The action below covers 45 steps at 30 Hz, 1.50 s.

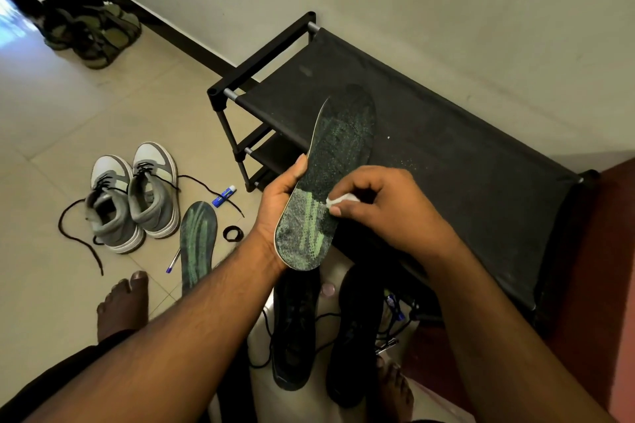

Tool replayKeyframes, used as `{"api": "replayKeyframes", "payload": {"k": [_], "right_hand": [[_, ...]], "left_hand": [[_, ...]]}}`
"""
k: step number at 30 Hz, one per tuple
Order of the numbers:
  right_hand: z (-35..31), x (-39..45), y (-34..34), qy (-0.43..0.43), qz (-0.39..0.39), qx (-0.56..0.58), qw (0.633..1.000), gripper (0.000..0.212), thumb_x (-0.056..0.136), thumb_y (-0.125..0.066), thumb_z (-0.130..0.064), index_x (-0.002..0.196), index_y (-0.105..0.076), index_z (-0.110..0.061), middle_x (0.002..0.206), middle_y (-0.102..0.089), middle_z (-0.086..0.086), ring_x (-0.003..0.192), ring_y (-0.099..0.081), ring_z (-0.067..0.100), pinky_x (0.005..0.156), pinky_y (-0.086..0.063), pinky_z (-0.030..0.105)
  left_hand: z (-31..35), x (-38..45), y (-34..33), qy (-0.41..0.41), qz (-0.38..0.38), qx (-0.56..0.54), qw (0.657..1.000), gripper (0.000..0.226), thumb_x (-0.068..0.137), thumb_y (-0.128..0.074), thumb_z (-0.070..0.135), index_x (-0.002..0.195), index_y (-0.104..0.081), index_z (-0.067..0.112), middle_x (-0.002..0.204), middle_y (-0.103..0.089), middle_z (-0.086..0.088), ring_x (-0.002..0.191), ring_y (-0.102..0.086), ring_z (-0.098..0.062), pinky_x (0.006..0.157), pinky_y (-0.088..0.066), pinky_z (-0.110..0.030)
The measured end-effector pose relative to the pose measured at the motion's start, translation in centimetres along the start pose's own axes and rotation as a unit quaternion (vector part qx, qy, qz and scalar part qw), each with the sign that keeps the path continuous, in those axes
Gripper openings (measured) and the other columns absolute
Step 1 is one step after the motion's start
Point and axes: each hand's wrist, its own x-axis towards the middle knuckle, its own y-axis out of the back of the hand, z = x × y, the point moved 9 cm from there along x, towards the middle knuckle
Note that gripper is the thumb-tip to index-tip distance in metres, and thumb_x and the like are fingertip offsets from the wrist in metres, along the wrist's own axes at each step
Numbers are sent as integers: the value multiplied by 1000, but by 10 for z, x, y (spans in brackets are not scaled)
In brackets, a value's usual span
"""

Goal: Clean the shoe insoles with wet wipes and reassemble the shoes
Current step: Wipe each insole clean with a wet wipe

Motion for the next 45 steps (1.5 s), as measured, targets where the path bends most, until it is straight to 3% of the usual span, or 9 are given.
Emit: {"api": "replayKeyframes", "payload": {"k": [4,10,16,21,23,28,34,42,45], "right_hand": [[-11,-7,-31,-16,-135,32,990,13,73,-82,-10,84,-76,-13,81,-74,2,79,-68,19,77,-54,34],[-12,2,3,23,56,-35,998,8,77,-79,-13,83,-76,-16,81,-69,-8,79,-63,3,70,-46,18],[-14,-5,-36,-8,-153,20,988,11,74,-82,-11,82,-76,-15,80,-74,-4,78,-69,9,85,-53,32],[-15,2,0,16,40,-48,998,8,76,-79,-14,83,-76,-16,82,-70,-9,79,-64,4,71,-47,18],[-19,2,0,28,26,-36,999,9,75,-80,-13,83,-76,-16,82,-71,-8,80,-65,4,71,-48,19],[-32,-8,-40,14,-157,10,988,12,73,-82,-12,83,-76,-15,80,-74,-6,78,-68,9,84,-52,31],[-43,-1,-10,68,49,-59,995,9,75,-81,-16,82,-76,-16,82,-70,-7,79,-64,5,71,-47,18],[-61,-21,-49,69,-150,-57,985,13,73,-82,-16,84,-76,-20,80,-72,-9,78,-66,0,71,-51,16],[-64,-21,-39,100,-47,-100,989,10,76,-80,-15,84,-76,-19,81,-68,-10,76,-63,2,67,-49,15]], "left_hand": [[3,-4,-2,4,-14,-3,1000,53,91,-45,42,87,-79,1,95,-75,-16,86,-74,-26,82,-59,-37],[9,-2,0,-9,-7,-14,1000,48,88,-50,40,91,-78,1,97,-75,-15,85,-73,-26,80,-59,-35],[6,-3,2,17,-3,-8,1000,58,88,-50,49,99,-76,-1,104,-71,-21,98,-67,-30,94,-51,-44],[6,-10,1,-6,-10,-12,1000,51,89,-48,42,90,-78,1,95,-75,-15,83,-74,-26,77,-59,-35],[8,-14,1,-6,-14,-6,1000,51,89,-48,42,90,-78,1,94,-75,-14,82,-74,-26,75,-60,-36],[16,-24,3,-7,-22,6,1000,60,90,-44,49,91,-78,0,96,-74,-18,88,-73,-27,81,-59,-38],[19,-38,6,-24,-28,3,999,56,93,-43,46,92,-78,2,95,-75,-13,84,-73,-24,80,-58,-34],[9,-52,12,-5,-31,5,999,51,90,-47,44,92,-77,2,95,-74,-12,84,-73,-24,73,-61,-33],[2,-57,16,10,-45,-1,999,54,94,-45,48,98,-76,4,100,-73,-12,88,-72,-25,81,-58,-36]]}}
